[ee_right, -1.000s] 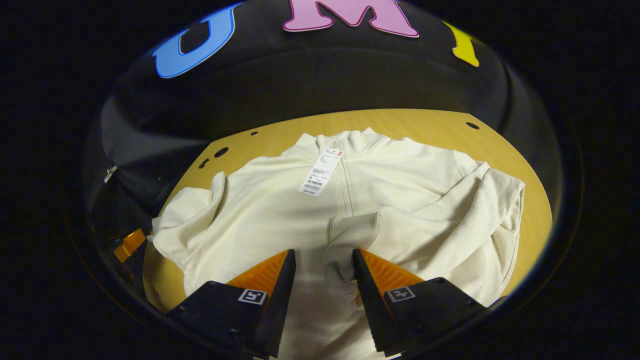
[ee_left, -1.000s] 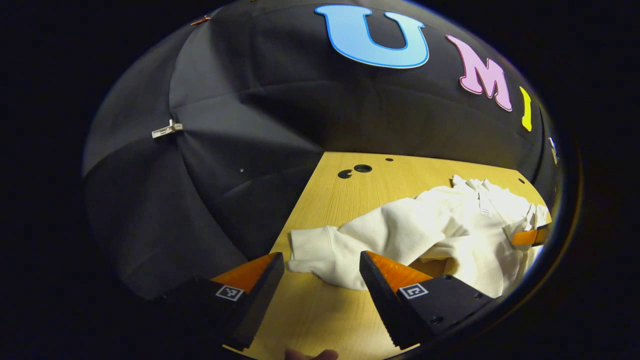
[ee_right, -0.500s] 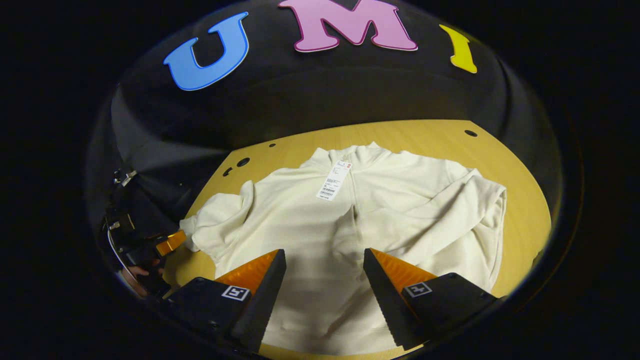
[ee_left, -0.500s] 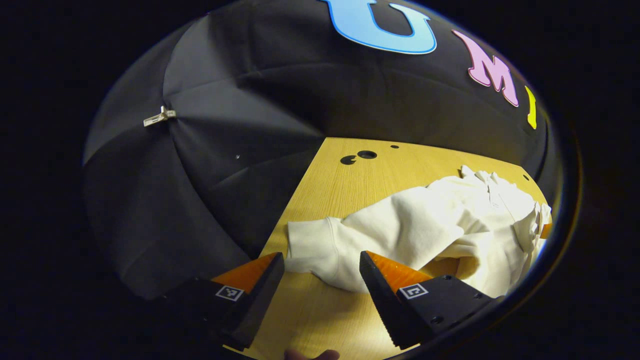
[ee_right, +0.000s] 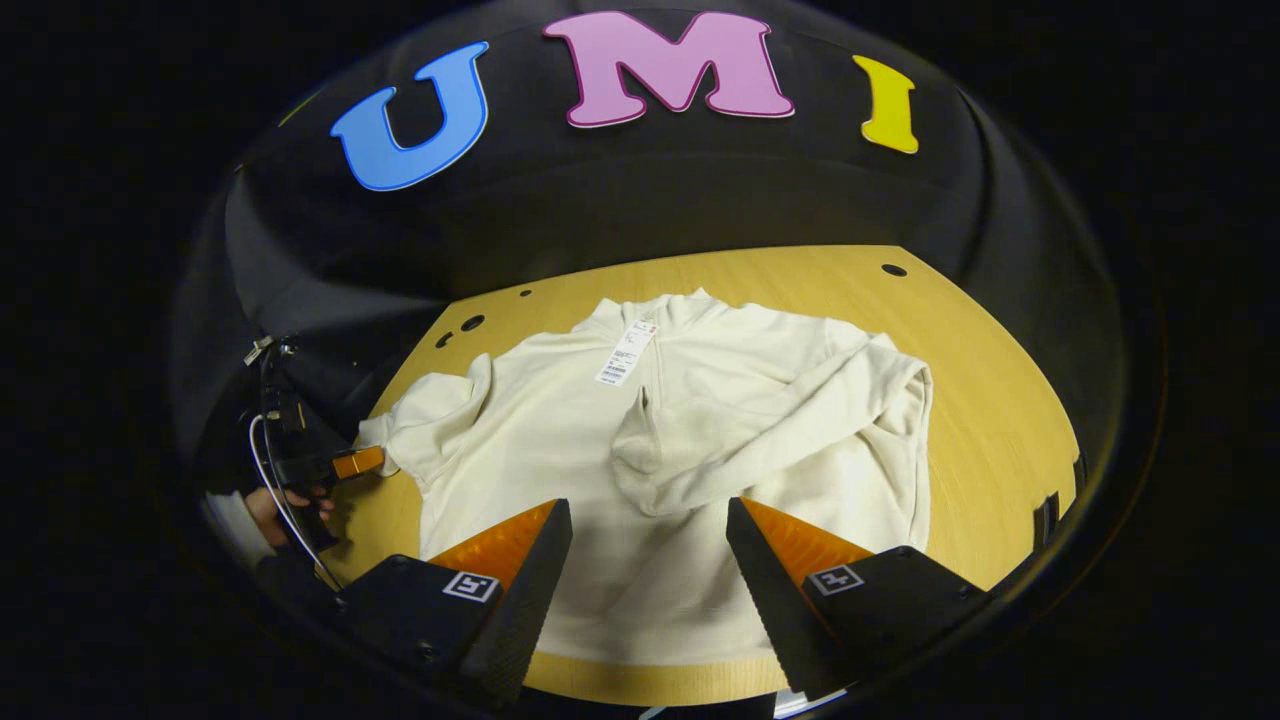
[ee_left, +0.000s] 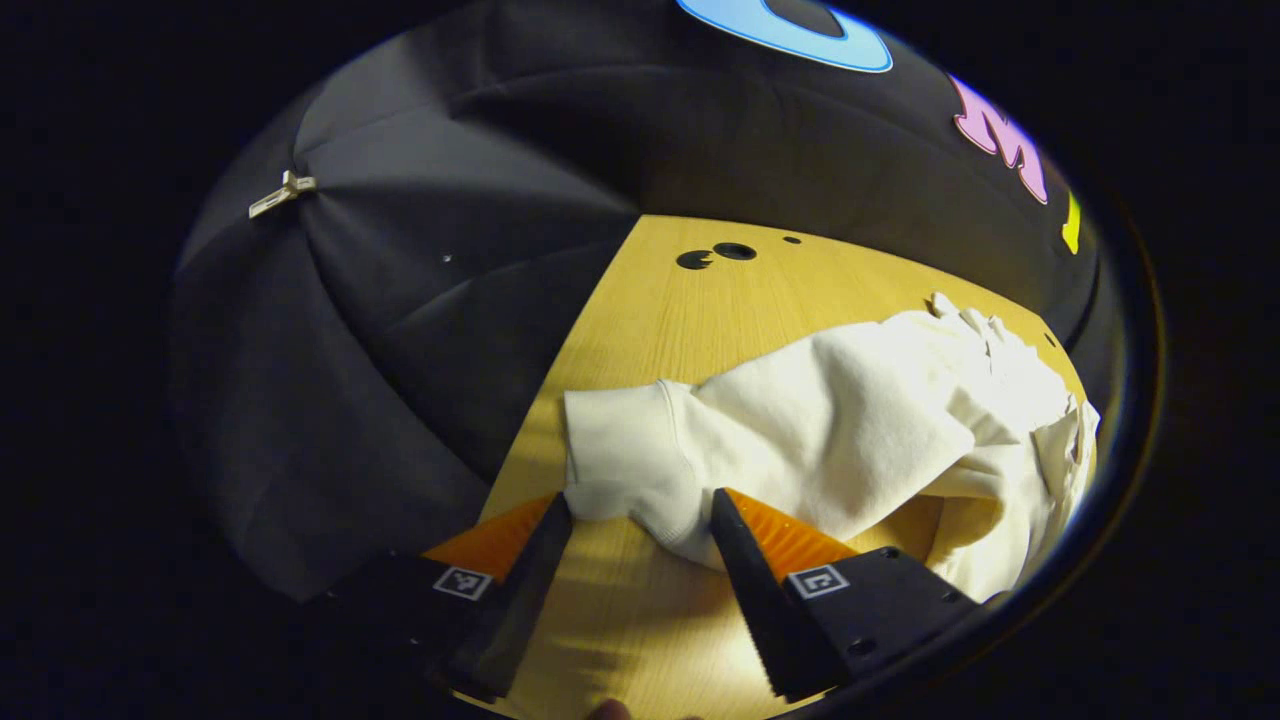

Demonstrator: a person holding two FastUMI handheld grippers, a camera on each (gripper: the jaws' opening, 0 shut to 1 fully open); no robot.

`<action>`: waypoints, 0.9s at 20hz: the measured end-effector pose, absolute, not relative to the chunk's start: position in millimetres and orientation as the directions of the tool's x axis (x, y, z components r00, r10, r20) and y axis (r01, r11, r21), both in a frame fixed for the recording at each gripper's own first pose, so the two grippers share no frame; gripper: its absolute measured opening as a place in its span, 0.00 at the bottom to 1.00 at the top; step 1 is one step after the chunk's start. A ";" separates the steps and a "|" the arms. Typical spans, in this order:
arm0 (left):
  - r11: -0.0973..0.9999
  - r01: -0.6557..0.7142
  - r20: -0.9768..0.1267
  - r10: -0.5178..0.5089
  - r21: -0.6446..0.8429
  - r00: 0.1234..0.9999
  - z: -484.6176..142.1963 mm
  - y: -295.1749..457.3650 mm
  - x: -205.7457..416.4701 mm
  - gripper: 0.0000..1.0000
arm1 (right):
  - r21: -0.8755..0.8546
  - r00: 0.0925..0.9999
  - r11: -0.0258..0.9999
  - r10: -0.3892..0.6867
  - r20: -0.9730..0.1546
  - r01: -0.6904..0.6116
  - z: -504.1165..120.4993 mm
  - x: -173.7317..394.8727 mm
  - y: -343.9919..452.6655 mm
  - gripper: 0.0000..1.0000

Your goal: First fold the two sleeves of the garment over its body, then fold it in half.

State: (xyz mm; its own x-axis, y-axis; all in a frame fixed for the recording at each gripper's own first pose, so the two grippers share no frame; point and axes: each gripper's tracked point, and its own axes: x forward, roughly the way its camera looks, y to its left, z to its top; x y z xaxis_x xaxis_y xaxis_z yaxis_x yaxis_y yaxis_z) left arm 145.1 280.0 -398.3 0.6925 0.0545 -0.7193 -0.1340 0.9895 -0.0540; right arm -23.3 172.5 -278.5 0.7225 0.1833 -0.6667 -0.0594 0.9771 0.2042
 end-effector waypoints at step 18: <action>0.991 -0.132 -0.604 0.102 -0.006 0.790 -322.8 249.5 147.3 0.06 | 0.202 0.729 0.979 0.122 -0.674 0.022 -274.0 -57.4 77.1 0.95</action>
State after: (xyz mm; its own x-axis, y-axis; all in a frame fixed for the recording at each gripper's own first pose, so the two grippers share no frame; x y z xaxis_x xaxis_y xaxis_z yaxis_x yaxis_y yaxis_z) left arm 147.3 249.5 -322.8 0.7904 0.1019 -0.6041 -0.1324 0.9912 -0.0060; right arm -57.4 77.1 -274.0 0.7289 0.1224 -0.6736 0.0222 0.9791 0.2020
